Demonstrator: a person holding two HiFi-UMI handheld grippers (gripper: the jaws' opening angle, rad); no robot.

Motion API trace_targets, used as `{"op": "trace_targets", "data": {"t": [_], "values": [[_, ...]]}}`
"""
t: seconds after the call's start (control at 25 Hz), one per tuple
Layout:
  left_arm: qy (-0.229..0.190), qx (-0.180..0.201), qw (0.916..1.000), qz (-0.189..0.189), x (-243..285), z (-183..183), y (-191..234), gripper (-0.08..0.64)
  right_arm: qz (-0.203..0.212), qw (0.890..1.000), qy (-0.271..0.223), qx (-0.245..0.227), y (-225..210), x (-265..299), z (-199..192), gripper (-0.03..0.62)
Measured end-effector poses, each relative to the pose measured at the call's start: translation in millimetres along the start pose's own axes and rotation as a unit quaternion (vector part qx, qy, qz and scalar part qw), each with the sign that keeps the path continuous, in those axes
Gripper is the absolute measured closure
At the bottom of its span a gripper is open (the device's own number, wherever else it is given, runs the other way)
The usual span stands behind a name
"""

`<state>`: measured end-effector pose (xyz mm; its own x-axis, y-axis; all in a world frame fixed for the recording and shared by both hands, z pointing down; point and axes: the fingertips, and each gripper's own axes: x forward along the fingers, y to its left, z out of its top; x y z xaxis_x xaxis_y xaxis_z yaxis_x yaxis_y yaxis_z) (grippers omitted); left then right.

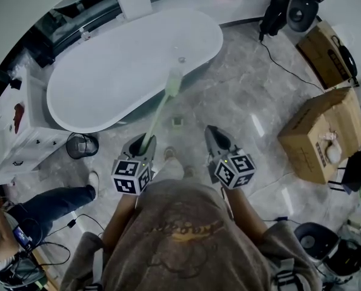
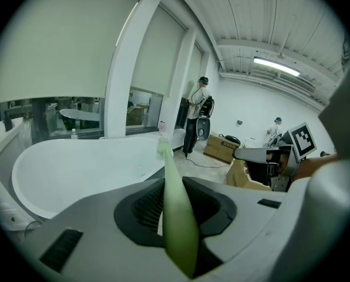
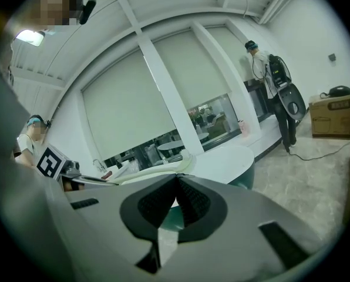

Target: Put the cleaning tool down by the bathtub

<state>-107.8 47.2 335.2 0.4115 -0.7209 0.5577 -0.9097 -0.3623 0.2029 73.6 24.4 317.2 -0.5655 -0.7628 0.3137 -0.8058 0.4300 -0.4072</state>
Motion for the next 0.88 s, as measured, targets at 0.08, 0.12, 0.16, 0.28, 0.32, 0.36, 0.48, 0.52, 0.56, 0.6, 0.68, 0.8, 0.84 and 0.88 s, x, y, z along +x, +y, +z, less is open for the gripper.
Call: {"op": "trace_targets", "data": {"t": [0.08, 0.12, 0.16, 0.28, 0.32, 0.36, 0.48, 0.52, 0.56, 0.6, 0.68, 0.8, 0.84, 0.88], "values": [[0.003, -0.001, 1.0, -0.001, 8.7, 3.4, 4.8, 0.46, -0.002, 1.0, 0.004, 0.002, -4.0, 8.9, 0.7, 0.592], [0.004, -0.001, 1.0, -0.002, 13.3, 5.0, 6.5, 0.46, -0.003, 1.0, 0.006, 0.003, -6.0, 13.4, 0.8, 0.592], [0.005, -0.001, 1.0, -0.003, 17.7, 6.1, 8.2, 0.46, -0.004, 1.0, 0.009, 0.004, -7.6, 18.0, 0.7, 0.592], [0.011, -0.005, 0.9999, -0.006, 29.2, 6.7, 14.7, 0.46, -0.004, 1.0, 0.015, 0.006, -8.8, 32.8, -0.5, 0.592], [0.013, -0.006, 0.9999, -0.007, 33.0, 6.2, 17.0, 0.46, -0.004, 1.0, 0.016, 0.005, -8.7, 37.6, -0.7, 0.592], [0.015, -0.007, 0.9998, -0.008, 36.9, 5.5, 19.2, 0.46, -0.004, 1.0, 0.017, 0.005, -8.9, 42.1, -1.0, 0.592], [0.021, -0.009, 0.9997, -0.01, 49.4, 2.3, 25.0, 0.46, -0.005, 1.0, 0.023, 0.003, -12.1, 54.4, -3.9, 0.592], [0.023, -0.009, 0.9996, -0.01, 53.6, 1.0, 27.1, 0.46, -0.005, 1.0, 0.025, 0.002, -13.8, 58.5, -5.2, 0.592], [0.025, -0.009, 0.9996, -0.011, 57.8, -0.4, 29.2, 0.46, -0.006, 1.0, 0.027, 0.002, -15.6, 62.4, -6.4, 0.592], [0.026, -0.009, 0.9996, -0.011, 61.8, -1.9, 31.2, 0.46, -0.008, 1.0, 0.029, 0.001, -17.6, 66.1, -7.6, 0.592], [0.027, -0.007, 0.9995, -0.013, 69.3, -5.9, 35.2, 0.46, -0.011, 0.999, 0.032, 0.001, -22.2, 72.8, -10.7, 0.592], [0.032, -0.005, 0.9994, -0.014, 80.7, -12.9, 42.2, 0.46, -0.016, 0.999, 0.037, -0.001, -29.7, 82.5, -17.3, 0.592], [0.035, -0.005, 0.9993, -0.015, 84.8, -14.9, 44.1, 0.46, -0.018, 0.999, 0.04, -0.001, -32.7, 85.6, -19.7, 0.592], [0.038, -0.005, 0.9992, -0.015, 88.9, -17.0, 45.5, 0.46, -0.019, 0.999, 0.042, -0.001, -35.6, 88.4, -22.1, 0.592]]}}
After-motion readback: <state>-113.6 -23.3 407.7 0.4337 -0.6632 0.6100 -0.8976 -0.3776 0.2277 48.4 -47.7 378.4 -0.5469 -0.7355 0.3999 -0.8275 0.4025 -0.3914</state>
